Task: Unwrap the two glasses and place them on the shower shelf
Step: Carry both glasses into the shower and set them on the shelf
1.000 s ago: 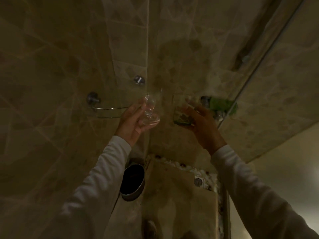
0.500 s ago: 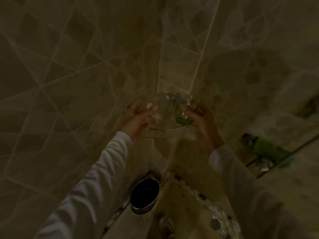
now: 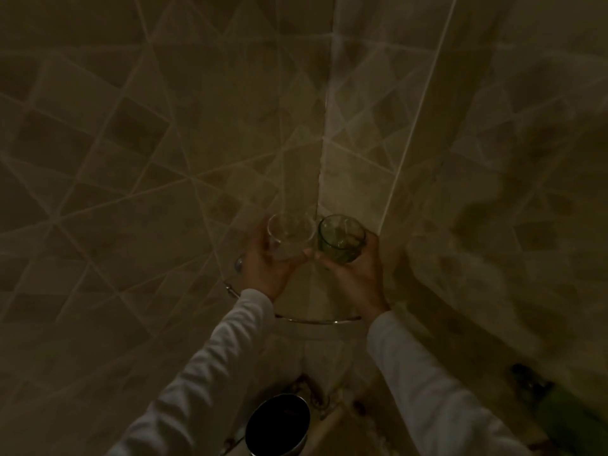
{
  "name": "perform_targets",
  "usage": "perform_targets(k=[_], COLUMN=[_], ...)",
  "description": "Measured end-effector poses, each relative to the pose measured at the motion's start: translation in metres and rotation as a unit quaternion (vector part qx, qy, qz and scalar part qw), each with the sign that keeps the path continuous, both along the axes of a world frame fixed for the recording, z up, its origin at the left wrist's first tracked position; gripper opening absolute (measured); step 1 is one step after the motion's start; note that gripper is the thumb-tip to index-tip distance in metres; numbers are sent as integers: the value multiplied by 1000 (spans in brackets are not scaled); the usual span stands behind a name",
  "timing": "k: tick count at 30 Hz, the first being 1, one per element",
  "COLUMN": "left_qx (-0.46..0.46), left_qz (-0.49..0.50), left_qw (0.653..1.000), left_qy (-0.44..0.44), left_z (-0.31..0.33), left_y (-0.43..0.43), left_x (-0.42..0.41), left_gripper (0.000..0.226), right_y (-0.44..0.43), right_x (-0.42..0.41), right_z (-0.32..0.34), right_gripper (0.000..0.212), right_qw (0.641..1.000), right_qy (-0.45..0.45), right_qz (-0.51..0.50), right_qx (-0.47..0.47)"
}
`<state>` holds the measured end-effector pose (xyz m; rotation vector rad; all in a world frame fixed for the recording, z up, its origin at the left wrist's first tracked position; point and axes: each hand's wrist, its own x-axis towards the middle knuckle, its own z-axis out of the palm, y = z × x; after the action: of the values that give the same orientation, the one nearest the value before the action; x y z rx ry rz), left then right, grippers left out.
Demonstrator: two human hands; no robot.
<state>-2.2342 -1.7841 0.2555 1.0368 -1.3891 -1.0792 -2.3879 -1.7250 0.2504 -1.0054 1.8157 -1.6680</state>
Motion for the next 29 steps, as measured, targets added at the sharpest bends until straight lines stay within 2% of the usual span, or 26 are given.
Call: perform_targets(k=[6, 13, 20, 25, 29], left_qx=[7, 20, 61, 35, 12], left_qz=[39, 63, 53, 40, 17], left_qw=[999, 998, 997, 999, 999], left_qy=[10, -8, -17, -12, -26], left_z=[-6, -10, -11, -7, -8], left_y=[2, 2, -1, 3, 4], left_x=[-1, 1, 5, 7, 14], left_gripper=[83, 65, 80, 87, 82], right_y=[-6, -12, -11, -5, 2], right_x=[1, 2, 3, 4, 2], right_z=[-4, -9, -10, -8, -7], right_gripper=[103, 104, 95, 94, 93], right_qw=[998, 998, 997, 995, 996], right_qy=[56, 66, 74, 100, 88], right_qz=[18, 0, 5, 8, 6], right_qx=[-17, -8, -7, -18, -27])
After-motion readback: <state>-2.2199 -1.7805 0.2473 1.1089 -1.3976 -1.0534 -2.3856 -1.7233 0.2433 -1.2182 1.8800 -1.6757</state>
